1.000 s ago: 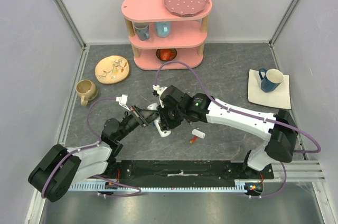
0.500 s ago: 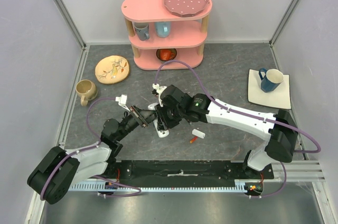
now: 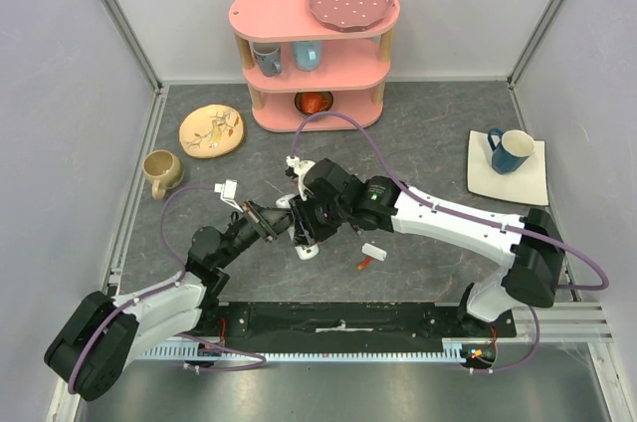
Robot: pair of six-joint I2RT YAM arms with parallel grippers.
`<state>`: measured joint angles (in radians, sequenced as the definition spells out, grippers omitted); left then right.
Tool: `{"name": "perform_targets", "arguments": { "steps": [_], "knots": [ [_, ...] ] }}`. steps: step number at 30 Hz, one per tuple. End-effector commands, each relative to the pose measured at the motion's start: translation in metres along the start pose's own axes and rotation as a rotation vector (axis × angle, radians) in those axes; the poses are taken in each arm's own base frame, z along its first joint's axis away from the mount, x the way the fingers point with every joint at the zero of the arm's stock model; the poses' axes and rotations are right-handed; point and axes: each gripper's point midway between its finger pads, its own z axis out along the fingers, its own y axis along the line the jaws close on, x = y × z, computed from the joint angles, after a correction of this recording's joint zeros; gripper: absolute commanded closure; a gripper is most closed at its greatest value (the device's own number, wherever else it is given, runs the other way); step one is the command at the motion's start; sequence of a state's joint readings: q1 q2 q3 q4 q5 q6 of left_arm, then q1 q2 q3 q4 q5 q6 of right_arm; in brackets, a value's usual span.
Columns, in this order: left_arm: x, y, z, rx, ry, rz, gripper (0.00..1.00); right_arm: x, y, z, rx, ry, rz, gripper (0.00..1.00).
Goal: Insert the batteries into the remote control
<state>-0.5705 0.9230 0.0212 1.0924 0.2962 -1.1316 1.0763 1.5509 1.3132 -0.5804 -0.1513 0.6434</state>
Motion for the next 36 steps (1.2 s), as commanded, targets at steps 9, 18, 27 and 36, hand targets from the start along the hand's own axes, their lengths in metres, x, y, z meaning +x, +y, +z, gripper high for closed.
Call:
{"name": "perform_targets", "arguments": {
  "steps": [9,18,27,36],
  "knots": [
    [0.009,-0.009,-0.018,0.061,-0.007,0.001,0.98,0.010,-0.011,-0.015,0.038,0.039,-0.085,0.59],
    [0.006,-0.003,-0.017,0.023,-0.023,-0.002,0.98,0.015,-0.020,-0.025,0.078,0.041,-0.098,0.58],
    [0.003,0.006,-0.016,-0.029,-0.036,-0.012,0.98,-0.003,-0.022,-0.027,0.114,-0.034,-0.081,0.57],
    [0.003,0.019,-0.013,-0.114,-0.027,-0.033,0.98,-0.012,-0.019,-0.019,0.126,-0.066,-0.067,0.53]
  ]
}}
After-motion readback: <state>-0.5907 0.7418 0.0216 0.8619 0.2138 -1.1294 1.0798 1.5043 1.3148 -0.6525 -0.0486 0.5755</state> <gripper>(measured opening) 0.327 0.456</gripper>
